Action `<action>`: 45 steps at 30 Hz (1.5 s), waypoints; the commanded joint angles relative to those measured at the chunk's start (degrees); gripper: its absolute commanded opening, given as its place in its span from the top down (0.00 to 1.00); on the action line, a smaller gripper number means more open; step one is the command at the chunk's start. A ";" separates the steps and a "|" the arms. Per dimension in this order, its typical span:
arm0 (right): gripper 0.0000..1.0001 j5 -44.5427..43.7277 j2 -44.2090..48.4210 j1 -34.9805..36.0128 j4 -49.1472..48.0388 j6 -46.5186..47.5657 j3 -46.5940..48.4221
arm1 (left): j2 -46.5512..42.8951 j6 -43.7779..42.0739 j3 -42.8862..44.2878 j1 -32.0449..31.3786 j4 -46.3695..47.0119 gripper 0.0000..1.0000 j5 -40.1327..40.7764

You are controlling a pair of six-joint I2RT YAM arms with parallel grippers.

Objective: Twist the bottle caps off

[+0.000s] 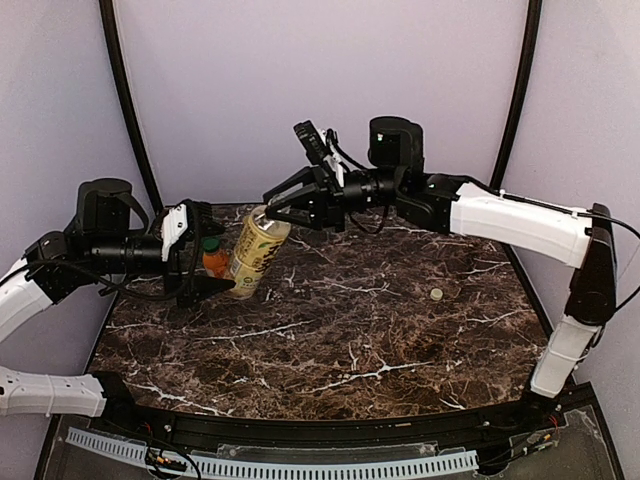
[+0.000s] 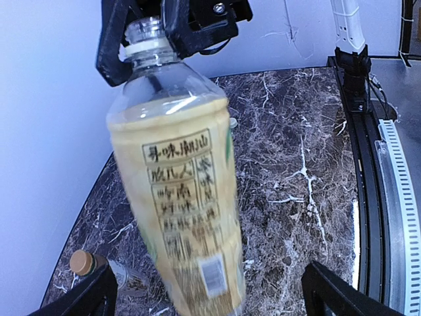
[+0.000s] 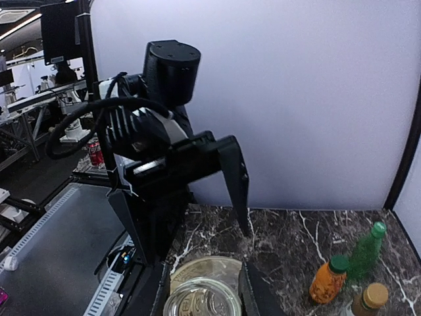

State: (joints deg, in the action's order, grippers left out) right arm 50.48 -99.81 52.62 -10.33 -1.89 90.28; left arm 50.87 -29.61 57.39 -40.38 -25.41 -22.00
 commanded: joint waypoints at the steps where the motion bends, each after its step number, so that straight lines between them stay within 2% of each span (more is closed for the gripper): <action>1: 1.00 2.33 6.32 -6.17 26.53 10.65 4.09 | -3.06 0.69 -2.43 1.76 0.04 0.01 0.56; 4: 1.00 -5.77 6.85 -10.03 46.94 18.80 7.77 | -5.43 0.22 -4.21 3.69 -0.03 0.01 0.15; 6: 1.00 -15.16 5.77 -12.41 57.05 20.85 10.10 | -6.65 0.15 -5.65 4.75 0.07 0.01 -0.21; 8: 1.00 -27.22 4.33 -14.83 62.92 20.23 11.54 | -7.61 0.76 -6.90 5.68 0.40 0.01 -0.48; 10: 1.00 -37.36 2.80 -17.90 63.76 18.31 12.55 | -8.28 1.89 -7.94 6.65 1.04 0.01 -0.57; 14: 1.00 -53.05 0.01 -24.56 57.84 9.25 13.50 | -9.99 5.62 -10.36 9.32 3.25 0.00 0.21; 16: 1.00 -55.45 0.94 -27.41 50.67 5.24 9.03 | -11.10 8.12 -12.50 11.11 5.45 0.00 2.03; 20: 1.00 -56.85 4.19 -32.10 33.83 -1.18 -2.66 | -13.38 13.29 -15.34 15.08 7.75 0.00 6.72; 25: 1.00 -59.05 5.31 -36.40 23.13 -7.28 -12.28 | -14.23 13.57 -16.24 16.94 7.75 0.00 12.24; 32: 1.00 -59.59 6.33 -37.94 16.76 -9.45 -19.58 | -13.56 12.90 -16.38 17.00 8.94 0.00 11.99; 39: 1.00 -61.18 12.70 -38.09 4.54 -7.54 -30.46 | -13.06 12.36 -16.43 16.98 9.82 0.00 11.56; 45: 1.00 -60.06 12.96 -38.55 4.94 -7.36 -32.30 | -12.91 12.23 -16.47 17.00 10.49 0.00 10.72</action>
State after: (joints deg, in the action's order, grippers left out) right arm -9.15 -87.20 14.55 -3.55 -9.67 59.57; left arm 37.93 -17.37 41.85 -23.66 -16.32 -10.63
